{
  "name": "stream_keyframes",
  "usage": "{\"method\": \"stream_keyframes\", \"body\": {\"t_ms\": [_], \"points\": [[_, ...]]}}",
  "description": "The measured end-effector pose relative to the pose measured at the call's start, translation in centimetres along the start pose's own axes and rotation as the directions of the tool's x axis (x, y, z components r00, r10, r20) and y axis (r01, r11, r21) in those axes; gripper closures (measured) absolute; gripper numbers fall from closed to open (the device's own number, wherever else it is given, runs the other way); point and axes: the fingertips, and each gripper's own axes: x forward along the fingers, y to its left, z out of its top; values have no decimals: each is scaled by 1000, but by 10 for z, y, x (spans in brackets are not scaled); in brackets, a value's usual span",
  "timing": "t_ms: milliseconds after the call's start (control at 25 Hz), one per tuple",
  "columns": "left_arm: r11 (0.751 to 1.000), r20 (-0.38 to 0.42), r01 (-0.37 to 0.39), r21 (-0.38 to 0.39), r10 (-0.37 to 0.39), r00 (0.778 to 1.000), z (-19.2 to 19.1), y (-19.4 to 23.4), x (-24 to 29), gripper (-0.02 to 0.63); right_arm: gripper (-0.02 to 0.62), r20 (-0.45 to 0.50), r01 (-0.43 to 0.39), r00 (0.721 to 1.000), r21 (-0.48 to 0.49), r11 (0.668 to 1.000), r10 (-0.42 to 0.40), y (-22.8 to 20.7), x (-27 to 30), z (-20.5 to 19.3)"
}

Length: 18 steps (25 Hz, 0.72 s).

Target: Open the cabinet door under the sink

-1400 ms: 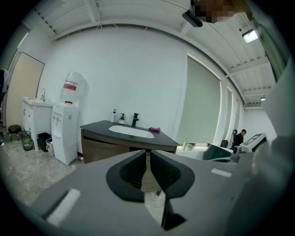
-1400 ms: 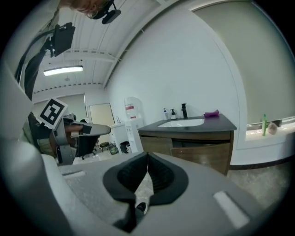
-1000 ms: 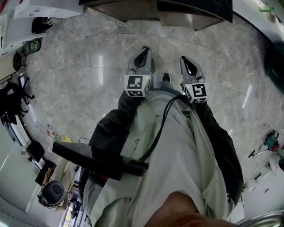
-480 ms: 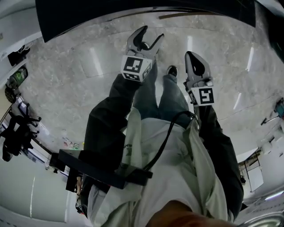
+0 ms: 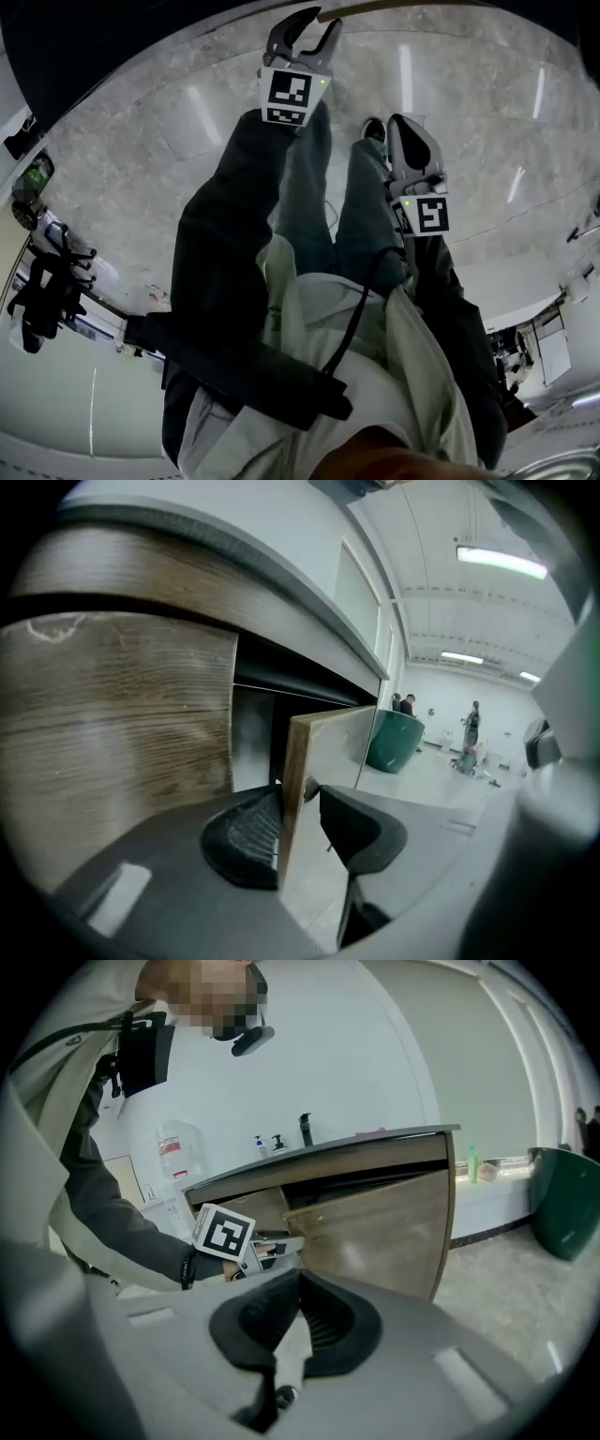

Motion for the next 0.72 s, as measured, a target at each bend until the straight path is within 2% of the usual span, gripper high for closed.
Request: {"method": "stream_keyframes", "body": {"t_ms": [120,240,520,600,720], "points": [[998,17,-65,-9,65,998,-1,-1,-5,472,594,5,14,1000,13,1000,-14,-8,-7,-16],[992,29,-121,-16,122,992,-5,-6,-13,469,594,2,-7,1000,0,1000,7,-15,-5,-37],[985,57,-171,12,170,984,-19,-61,-37,485,594,-8,-47,999,-3,999,47,-53,0,-88],[978,62,-207,-7,207,976,-23,-75,-42,485,594,-3,-48,999,-17,999,48,-64,0,-100],[958,104,-281,-51,285,953,-27,-87,-49,483,594,-15,-55,998,-38,998,54,-79,-6,-119]]}}
